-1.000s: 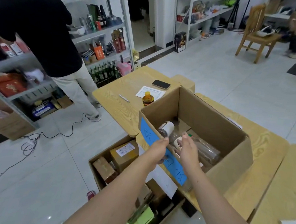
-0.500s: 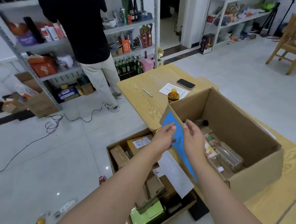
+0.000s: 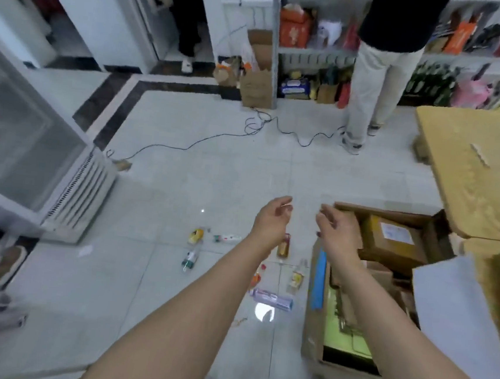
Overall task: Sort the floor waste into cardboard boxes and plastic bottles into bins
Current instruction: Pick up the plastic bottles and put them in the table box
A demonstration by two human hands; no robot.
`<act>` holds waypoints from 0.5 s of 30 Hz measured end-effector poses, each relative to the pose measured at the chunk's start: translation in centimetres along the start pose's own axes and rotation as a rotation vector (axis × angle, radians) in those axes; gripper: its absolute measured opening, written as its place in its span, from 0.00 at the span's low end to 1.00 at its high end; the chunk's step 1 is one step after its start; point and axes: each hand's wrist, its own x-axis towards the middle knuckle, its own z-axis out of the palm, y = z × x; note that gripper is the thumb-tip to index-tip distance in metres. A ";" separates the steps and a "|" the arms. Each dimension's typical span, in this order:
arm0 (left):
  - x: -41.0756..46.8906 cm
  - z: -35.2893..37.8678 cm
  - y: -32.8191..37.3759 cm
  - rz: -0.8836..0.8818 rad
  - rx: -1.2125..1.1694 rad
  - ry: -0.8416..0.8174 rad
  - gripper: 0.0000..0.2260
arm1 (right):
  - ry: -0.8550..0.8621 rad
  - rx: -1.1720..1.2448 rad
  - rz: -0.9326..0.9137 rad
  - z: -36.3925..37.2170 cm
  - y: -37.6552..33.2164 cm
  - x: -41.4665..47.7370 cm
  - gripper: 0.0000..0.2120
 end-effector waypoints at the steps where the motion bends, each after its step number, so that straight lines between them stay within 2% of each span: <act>1: 0.0 -2.8 -1.1 -0.015 -0.025 0.022 0.18 | -0.041 -0.013 0.004 2.7 -0.4 -0.1 0.18; 9: 0.0 -24.0 -12.0 -0.188 -0.198 0.144 0.22 | -0.250 -0.179 0.155 23.9 1.2 -4.0 0.18; 15: 0.4 -33.9 -17.7 -0.296 -0.259 0.214 0.20 | -0.320 -0.243 0.266 34.1 2.2 -6.4 0.18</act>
